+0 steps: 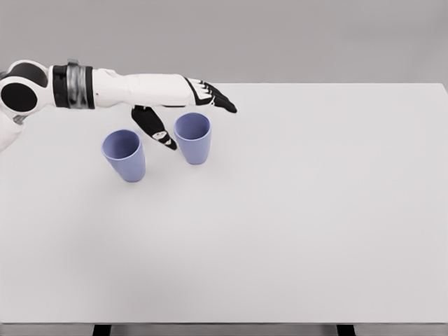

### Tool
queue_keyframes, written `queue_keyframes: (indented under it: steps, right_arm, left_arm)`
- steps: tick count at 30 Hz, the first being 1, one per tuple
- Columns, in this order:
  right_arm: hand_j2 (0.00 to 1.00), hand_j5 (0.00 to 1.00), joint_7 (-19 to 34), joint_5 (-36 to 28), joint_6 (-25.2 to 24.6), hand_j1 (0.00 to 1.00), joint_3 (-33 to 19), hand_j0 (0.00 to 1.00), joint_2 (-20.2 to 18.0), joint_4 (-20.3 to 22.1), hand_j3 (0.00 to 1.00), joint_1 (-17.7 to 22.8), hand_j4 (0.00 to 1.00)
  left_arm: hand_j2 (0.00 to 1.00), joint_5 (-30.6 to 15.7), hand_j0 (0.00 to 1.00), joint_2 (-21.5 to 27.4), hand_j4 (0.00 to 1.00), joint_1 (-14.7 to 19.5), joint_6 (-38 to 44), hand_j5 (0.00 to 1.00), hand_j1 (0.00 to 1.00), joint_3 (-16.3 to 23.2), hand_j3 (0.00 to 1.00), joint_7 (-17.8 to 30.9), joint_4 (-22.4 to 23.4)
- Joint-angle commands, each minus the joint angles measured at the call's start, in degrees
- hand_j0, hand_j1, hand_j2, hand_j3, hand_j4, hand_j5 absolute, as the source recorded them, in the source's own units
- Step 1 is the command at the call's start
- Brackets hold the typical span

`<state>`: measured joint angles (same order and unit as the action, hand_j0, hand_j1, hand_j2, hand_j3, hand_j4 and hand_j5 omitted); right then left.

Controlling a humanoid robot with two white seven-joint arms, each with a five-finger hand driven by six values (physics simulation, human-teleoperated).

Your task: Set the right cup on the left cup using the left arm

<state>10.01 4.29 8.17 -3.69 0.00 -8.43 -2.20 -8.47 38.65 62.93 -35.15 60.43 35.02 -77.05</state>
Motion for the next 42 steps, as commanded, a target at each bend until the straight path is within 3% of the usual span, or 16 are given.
queue_keyframes:
  steps: [1,5,10,17,27,29,42]
  right_arm:
    - [1.0,1.0,0.0,0.0,0.0,1.0,0.0,1.0,0.0,0.0,1.0,0.0,1.0]
    - [1.0,1.0,0.0,0.0,0.0,1.0,0.0,1.0,0.0,0.0,1.0,0.0,1.0]
    - [1.0,1.0,0.0,0.0,0.0,1.0,0.0,1.0,0.0,0.0,1.0,0.0,1.0]
    - [1.0,1.0,0.0,0.0,0.0,1.0,0.0,1.0,0.0,0.0,1.0,0.0,1.0]
    - [1.0,1.0,0.0,0.0,0.0,1.0,0.0,1.0,0.0,0.0,1.0,0.0,1.0]
    - [1.0,1.0,0.0,0.0,0.0,1.0,0.0,1.0,0.0,0.0,1.0,0.0,1.0]
    - [1.0,1.0,0.0,0.0,0.0,1.0,0.0,1.0,0.0,0.0,1.0,0.0,1.0]
  left_arm:
    - [1.0,3.3,1.0,-0.5,1.0,0.0,0.1,1.0,1.0,0.1,1.0,0.0,3.3]
    - [1.0,5.6,1.0,-0.8,1.0,0.1,0.1,1.0,1.0,-0.6,1.0,0.0,6.0]
    - [1.0,9.3,1.0,-4.9,1.0,0.0,0.1,1.0,1.0,-0.7,1.0,0.0,11.6]
    - [1.0,9.7,1.0,-8.0,1.0,-0.6,0.1,1.0,1.0,-0.4,1.0,0.0,15.9]
    - [1.0,9.9,1.0,-8.5,1.0,-0.7,0.1,1.0,1.0,-0.5,1.0,0.0,16.5]
    - [1.0,12.5,1.0,-8.7,1.0,-0.6,0.1,1.0,1.0,-0.8,1.0,0.0,18.2]
    - [1.0,14.8,1.0,-12.9,1.0,-0.7,0.1,1.0,1.0,-0.7,1.0,0.0,23.3]
